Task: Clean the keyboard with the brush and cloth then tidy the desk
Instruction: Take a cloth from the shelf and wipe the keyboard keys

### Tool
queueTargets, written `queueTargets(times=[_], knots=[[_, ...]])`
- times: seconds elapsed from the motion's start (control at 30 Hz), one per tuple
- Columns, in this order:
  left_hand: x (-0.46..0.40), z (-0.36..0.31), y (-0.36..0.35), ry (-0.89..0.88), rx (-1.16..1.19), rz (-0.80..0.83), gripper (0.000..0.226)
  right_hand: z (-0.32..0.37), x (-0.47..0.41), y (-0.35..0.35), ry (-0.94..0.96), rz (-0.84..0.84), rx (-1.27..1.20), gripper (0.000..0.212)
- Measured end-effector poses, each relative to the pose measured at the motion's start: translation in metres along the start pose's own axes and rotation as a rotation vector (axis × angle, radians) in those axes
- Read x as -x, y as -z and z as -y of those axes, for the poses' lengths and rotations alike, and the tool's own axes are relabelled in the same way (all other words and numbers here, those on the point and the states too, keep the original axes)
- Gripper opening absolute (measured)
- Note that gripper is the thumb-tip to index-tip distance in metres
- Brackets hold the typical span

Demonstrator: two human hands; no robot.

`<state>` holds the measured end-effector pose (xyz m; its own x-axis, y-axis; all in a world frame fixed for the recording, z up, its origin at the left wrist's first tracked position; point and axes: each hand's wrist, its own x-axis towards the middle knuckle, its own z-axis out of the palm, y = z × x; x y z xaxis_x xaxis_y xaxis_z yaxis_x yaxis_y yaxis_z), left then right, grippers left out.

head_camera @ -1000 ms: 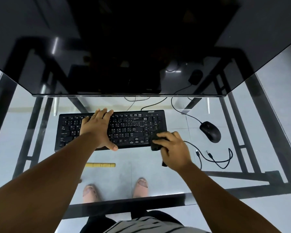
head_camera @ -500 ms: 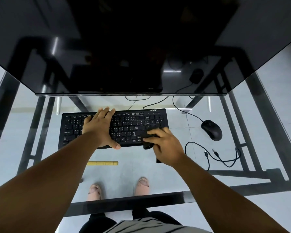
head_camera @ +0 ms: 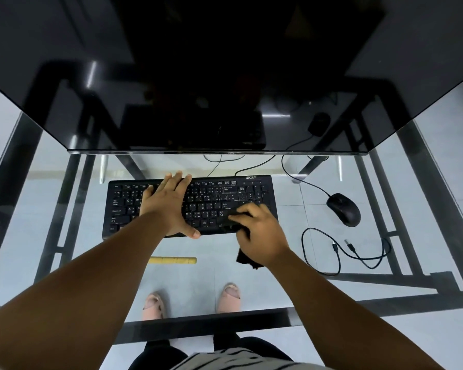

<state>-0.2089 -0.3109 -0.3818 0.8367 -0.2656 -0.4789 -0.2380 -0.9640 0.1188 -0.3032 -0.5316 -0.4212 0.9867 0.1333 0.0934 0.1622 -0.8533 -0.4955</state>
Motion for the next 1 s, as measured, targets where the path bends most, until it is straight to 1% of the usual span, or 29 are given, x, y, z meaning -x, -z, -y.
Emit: queueTargets(times=[0.07,0.13,0.2,0.27,0.37,0.43,0.5,0.63,0.7,0.8,0.9,0.97,1.0], knots=[[0.001,0.001,-0.001,-0.003,0.000,0.000,0.146,-0.007,0.004,0.001,-0.094,-0.097,-0.013,0.040],[0.001,0.002,-0.003,-0.001,0.010,-0.008,0.147,-0.006,0.001,-0.002,-0.228,-0.194,-0.042,0.037],[0.000,0.004,-0.003,-0.001,0.026,-0.012,0.147,0.001,-0.009,-0.008,-0.329,-0.241,-0.075,0.035],[0.001,0.006,-0.004,-0.001,0.037,-0.021,0.147,0.014,-0.020,-0.015,-0.283,-0.186,-0.071,0.037],[0.001,0.008,-0.005,-0.003,0.040,-0.023,0.147,0.026,-0.026,-0.020,-0.084,-0.040,-0.046,0.036],[0.001,0.010,-0.006,-0.009,0.040,-0.024,0.147,0.018,-0.024,-0.013,-0.010,0.001,-0.010,0.035],[0.002,0.012,-0.008,-0.009,0.021,-0.029,0.147,0.003,-0.020,-0.004,-0.047,-0.044,0.016,0.034],[0.010,0.025,-0.011,0.062,0.025,-0.078,0.148,-0.002,-0.027,0.000,-0.307,-0.192,0.006,0.034],[0.012,0.033,-0.010,0.072,0.040,-0.091,0.148,0.010,-0.042,-0.006,-0.355,-0.181,-0.010,0.034],[0.010,0.039,-0.007,0.049,0.044,-0.103,0.147,0.024,-0.057,-0.013,-0.253,-0.081,-0.019,0.035],[0.010,0.042,-0.008,0.036,0.041,-0.093,0.147,0.019,-0.053,-0.007,-0.118,0.004,0.030,0.035],[0.010,0.044,-0.008,0.027,0.041,-0.079,0.148,0.006,-0.048,0.002,-0.116,-0.010,0.066,0.034],[0.010,0.046,-0.007,0.021,0.043,-0.070,0.148,0.000,-0.046,0.006,-0.156,-0.033,0.076,0.034]])
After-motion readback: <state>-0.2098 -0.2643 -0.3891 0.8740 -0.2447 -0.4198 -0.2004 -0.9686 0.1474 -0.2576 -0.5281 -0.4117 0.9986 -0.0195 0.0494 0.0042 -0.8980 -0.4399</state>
